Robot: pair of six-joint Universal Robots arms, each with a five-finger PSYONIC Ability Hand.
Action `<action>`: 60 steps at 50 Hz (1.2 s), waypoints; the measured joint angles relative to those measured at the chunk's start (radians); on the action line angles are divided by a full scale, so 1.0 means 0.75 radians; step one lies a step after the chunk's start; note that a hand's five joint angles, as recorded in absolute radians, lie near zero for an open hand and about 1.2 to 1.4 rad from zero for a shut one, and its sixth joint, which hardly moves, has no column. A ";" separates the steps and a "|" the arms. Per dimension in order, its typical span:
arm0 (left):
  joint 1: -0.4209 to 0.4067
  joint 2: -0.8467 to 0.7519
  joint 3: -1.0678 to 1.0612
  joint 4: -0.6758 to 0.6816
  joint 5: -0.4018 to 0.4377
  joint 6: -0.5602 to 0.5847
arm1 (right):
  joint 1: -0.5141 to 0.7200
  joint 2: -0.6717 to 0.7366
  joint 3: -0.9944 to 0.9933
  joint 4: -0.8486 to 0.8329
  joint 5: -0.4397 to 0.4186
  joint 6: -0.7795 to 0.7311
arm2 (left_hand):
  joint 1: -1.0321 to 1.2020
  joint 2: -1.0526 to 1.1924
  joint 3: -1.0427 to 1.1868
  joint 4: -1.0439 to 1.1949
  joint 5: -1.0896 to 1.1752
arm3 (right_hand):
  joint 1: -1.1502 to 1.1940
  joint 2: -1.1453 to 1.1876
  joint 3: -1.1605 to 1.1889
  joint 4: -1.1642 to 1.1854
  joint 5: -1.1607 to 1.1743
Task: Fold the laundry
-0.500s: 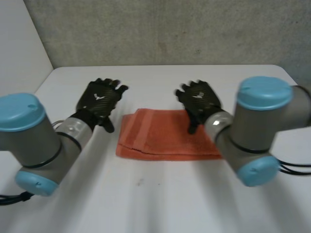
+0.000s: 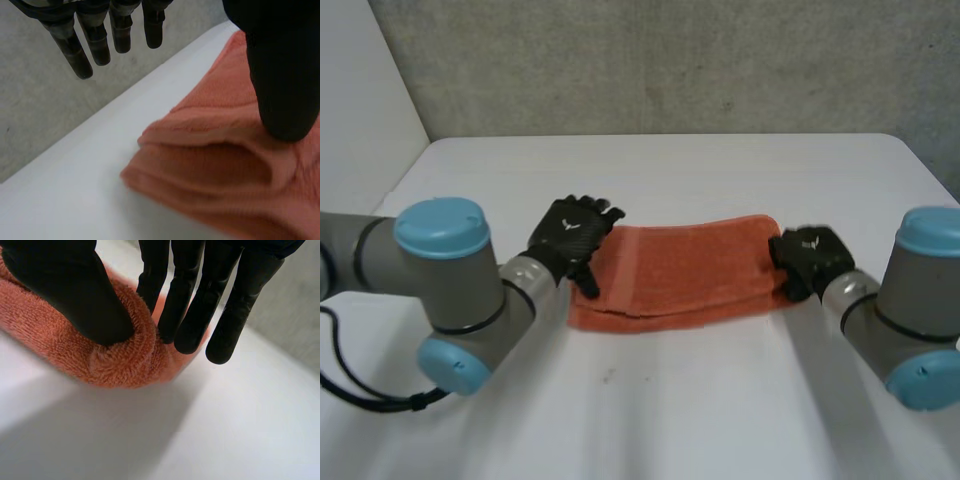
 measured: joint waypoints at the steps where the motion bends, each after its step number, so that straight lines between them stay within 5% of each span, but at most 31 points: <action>1: 0.005 0.011 -0.015 -0.001 -0.002 0.000 | 0.006 -0.004 -0.014 -0.003 0.001 -0.015 | 0.000 0.000 0.000 0.000 0.000 | 0.000 0.000 0.000 0.000 0.000; 8: 0.055 0.151 -0.158 -0.006 -0.055 -0.004 | 0.246 -0.015 -0.243 -0.005 0.009 -0.126 | 0.000 0.000 0.000 0.000 0.000 | 0.007 0.000 0.000 0.003 0.025; 16: 0.119 0.273 -0.236 -0.002 -0.206 -0.016 | 0.628 0.197 -0.447 0.006 -0.021 -0.159 | 0.000 0.000 0.000 0.000 0.000 | 0.007 0.000 0.000 0.003 0.027; 20: 0.126 0.282 -0.236 0.000 -0.234 -0.017 | 0.682 0.258 -0.466 0.007 -0.020 -0.175 | 0.000 0.000 0.000 0.000 0.000 | -0.005 -0.042 -0.046 -0.039 -0.006; 22: 0.129 0.285 -0.220 0.004 -0.253 -0.019 | 0.714 0.306 -0.482 0.007 0.010 -0.192 | 0.000 0.000 0.000 0.000 0.000 | -0.414 -0.502 -0.506 -0.514 -0.431; 24: 0.127 0.285 -0.208 0.005 -0.254 -0.019 | 0.714 0.306 -0.485 0.006 0.026 -0.190 | 0.000 0.000 0.000 0.000 0.000 | -0.546 -0.669 -0.668 -0.651 -0.563; 26: 0.122 0.281 -0.179 0.007 -0.251 -0.020 | 0.704 0.279 -0.487 0.002 0.083 -0.163 | 0.000 0.000 0.000 0.000 0.000 | -0.960 -1.207 -1.216 -1.221 -1.129; 28: 0.116 0.276 -0.151 0.006 -0.244 -0.024 | 0.689 0.251 -0.486 -0.002 0.118 -0.127 | 0.000 0.000 0.000 0.000 0.000 | -0.981 -1.255 -1.271 -1.274 -1.191; 35: 0.043 0.178 0.043 -0.011 -0.127 -0.088 | 0.523 0.108 -0.481 0.002 0.220 0.219 | 0.000 0.000 0.000 0.000 0.000 | -0.983 -1.269 -1.291 -1.279 -1.207; 44: -0.074 -0.031 0.248 -0.086 -0.021 -0.259 | 0.379 0.189 -0.535 0.162 0.127 0.487 | 0.000 0.000 0.000 0.000 0.000 | -0.983 -1.269 -1.291 -1.279 -1.207; 60: -0.044 -0.191 0.262 -0.286 -0.197 -0.296 | 0.367 0.389 -0.710 0.436 -0.020 0.570 | 0.000 0.000 0.000 0.000 0.000 | -0.983 -1.269 -1.291 -1.279 -1.207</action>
